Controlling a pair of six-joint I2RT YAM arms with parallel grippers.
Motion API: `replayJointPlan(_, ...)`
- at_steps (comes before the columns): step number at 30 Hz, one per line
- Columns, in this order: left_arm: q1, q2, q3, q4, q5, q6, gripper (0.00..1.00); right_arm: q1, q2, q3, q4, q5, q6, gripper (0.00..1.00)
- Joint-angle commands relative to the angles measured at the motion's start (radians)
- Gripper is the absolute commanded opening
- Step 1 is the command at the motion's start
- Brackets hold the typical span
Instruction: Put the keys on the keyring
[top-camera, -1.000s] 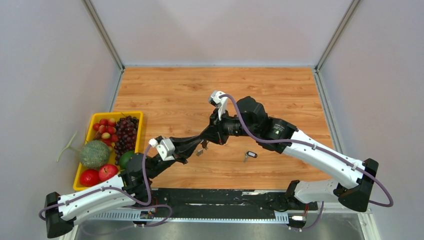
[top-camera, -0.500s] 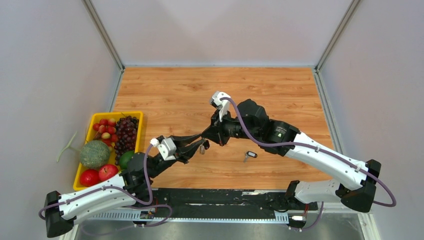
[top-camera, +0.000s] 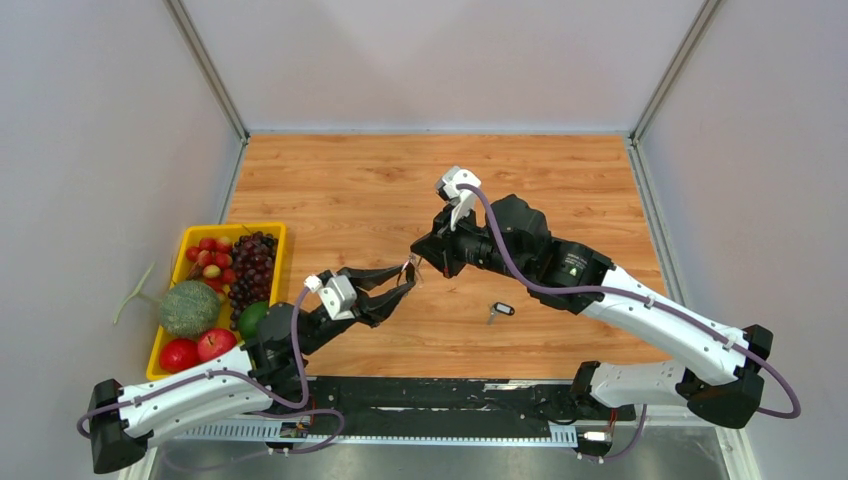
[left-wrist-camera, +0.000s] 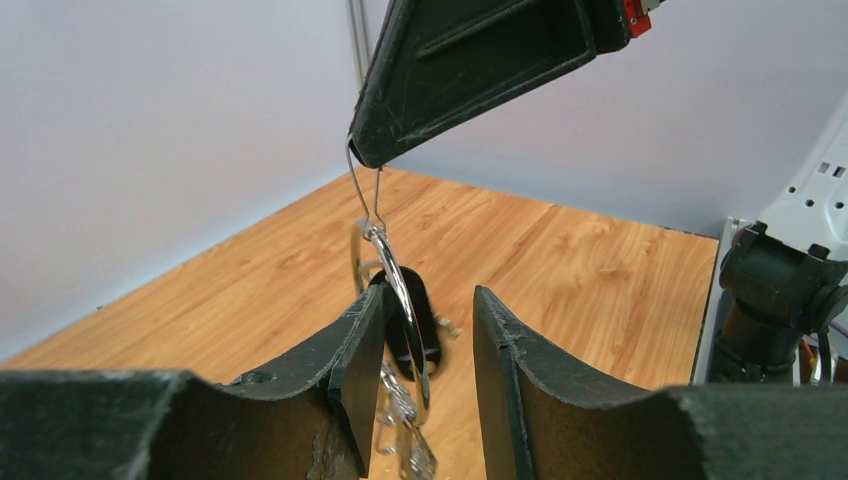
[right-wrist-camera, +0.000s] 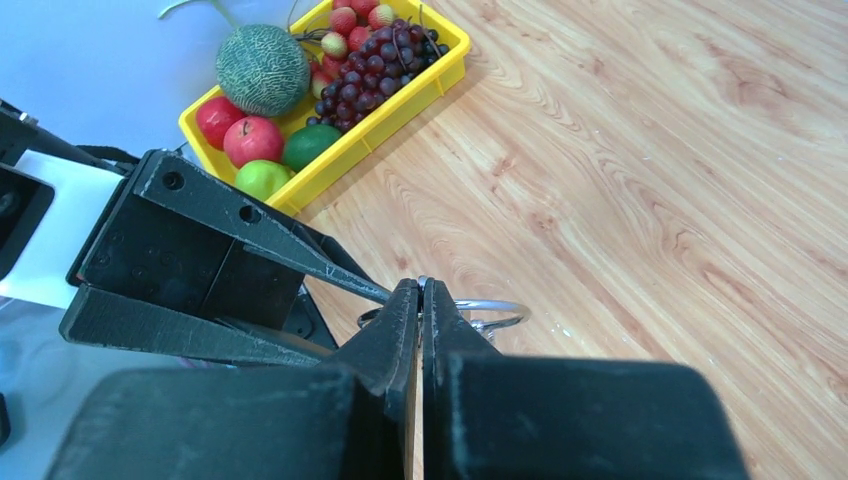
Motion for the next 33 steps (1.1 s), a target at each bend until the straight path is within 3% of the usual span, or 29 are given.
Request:
replayJointPlan(1, -0.004, 0.013, 0.029, 0.024, 0.000, 0.002, 0.46, 0.005, -0.016, 0.043, 0.056, 0.064, -0.008, 0.00)
replayJointPlan(5, -0.005, 0.023, 0.031, 0.020, -0.033, 0.013, 0.44, 0.004, -0.018, 0.034, 0.063, 0.051, -0.001, 0.00)
replayJointPlan(8, -0.004, 0.031, 0.038, 0.010, -0.045, 0.021, 0.20, 0.006, -0.021, 0.028, 0.068, 0.043, 0.004, 0.00)
replayJointPlan(10, -0.005, 0.043, 0.044, 0.004, -0.052, 0.022, 0.13, 0.005, -0.024, 0.024, 0.070, 0.039, 0.008, 0.00)
replayJointPlan(14, -0.004, 0.062, 0.051, -0.002, -0.056, 0.024, 0.11, 0.005, -0.026, 0.023, 0.074, 0.028, 0.016, 0.00)
replayJointPlan(18, -0.004, 0.074, 0.056, -0.007, -0.057, 0.027, 0.01, 0.005, -0.030, 0.017, 0.078, 0.029, 0.018, 0.00)
replayJointPlan(23, -0.004, 0.064, 0.054, -0.012, -0.053, 0.029, 0.00, 0.004, -0.043, -0.006, 0.078, 0.041, 0.016, 0.00)
replayJointPlan(33, -0.004, 0.032, 0.082, -0.046, -0.067, -0.054, 0.00, -0.008, -0.113, -0.114, 0.073, 0.187, -0.010, 0.36)
